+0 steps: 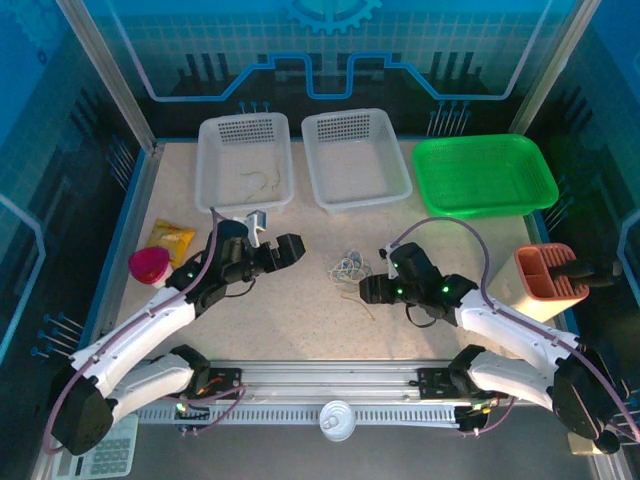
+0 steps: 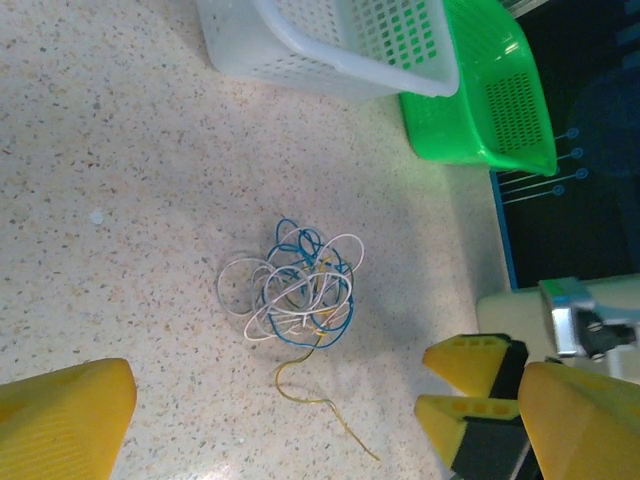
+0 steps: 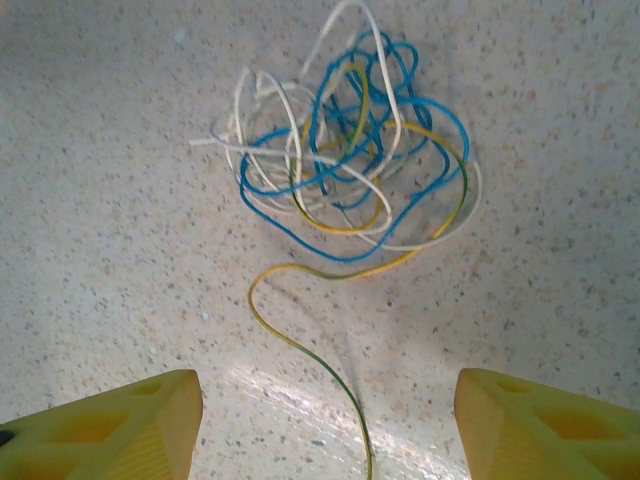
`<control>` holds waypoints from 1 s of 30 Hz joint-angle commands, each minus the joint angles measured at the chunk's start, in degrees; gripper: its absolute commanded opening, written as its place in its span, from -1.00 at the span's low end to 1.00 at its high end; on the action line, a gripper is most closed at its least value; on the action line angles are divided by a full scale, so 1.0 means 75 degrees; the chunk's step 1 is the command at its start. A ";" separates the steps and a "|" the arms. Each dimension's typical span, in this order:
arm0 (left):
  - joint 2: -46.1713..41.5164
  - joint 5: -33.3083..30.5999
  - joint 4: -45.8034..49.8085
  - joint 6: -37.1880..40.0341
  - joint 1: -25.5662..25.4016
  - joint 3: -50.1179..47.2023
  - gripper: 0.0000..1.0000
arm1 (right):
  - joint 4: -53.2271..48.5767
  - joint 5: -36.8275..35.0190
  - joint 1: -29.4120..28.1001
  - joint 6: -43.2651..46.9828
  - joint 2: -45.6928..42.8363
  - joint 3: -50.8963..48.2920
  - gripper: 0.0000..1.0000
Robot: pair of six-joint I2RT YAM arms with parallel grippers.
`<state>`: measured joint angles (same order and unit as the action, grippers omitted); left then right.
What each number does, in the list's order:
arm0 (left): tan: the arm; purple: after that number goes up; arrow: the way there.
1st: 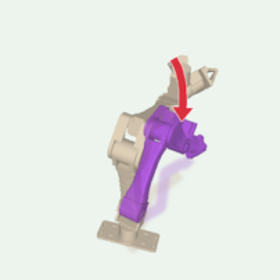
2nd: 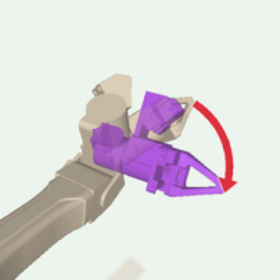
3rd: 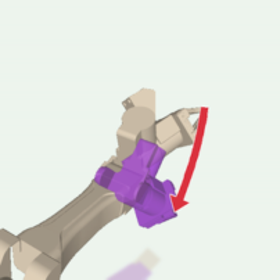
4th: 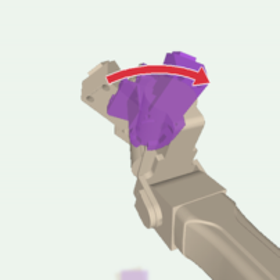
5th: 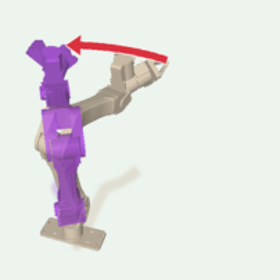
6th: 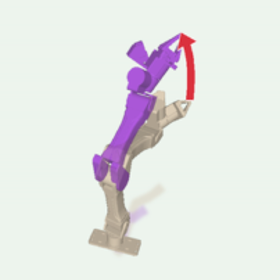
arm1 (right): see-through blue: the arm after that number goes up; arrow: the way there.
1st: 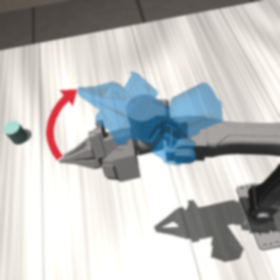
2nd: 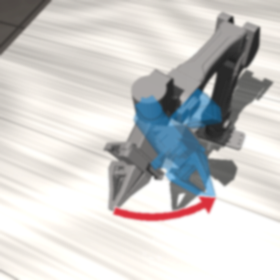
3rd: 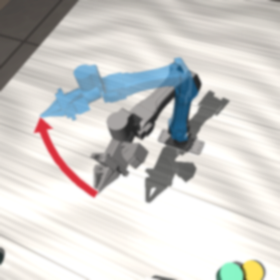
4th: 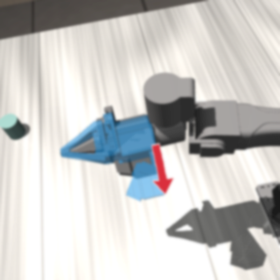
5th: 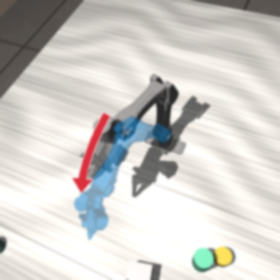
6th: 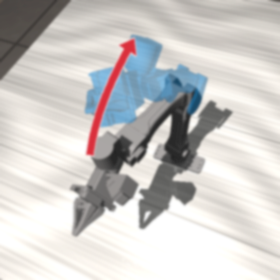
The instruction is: Untangle the cables
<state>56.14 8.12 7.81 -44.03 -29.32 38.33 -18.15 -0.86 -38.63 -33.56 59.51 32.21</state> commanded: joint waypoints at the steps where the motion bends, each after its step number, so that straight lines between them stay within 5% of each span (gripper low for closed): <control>1: -0.0161 -0.0248 -0.0471 -0.0342 -0.0046 -0.0158 0.98 | 0.0229 0.0132 -0.0133 0.0076 0.0027 -0.0237 0.35; 19: 0.0017 -0.0374 -0.1067 -0.0487 -0.0052 -0.0042 0.99 | 0.0829 -0.0003 -0.0618 0.0744 0.1364 -0.0127 -0.10; 30: 0.0039 -0.0315 -0.0996 -0.0448 -0.0063 0.0104 0.98 | 0.0653 -0.0477 -0.1049 0.0866 0.1781 0.0042 -0.06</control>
<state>56.64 6.24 0.97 -47.11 -29.32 37.34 -12.40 -2.52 -45.56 -27.88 73.63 31.16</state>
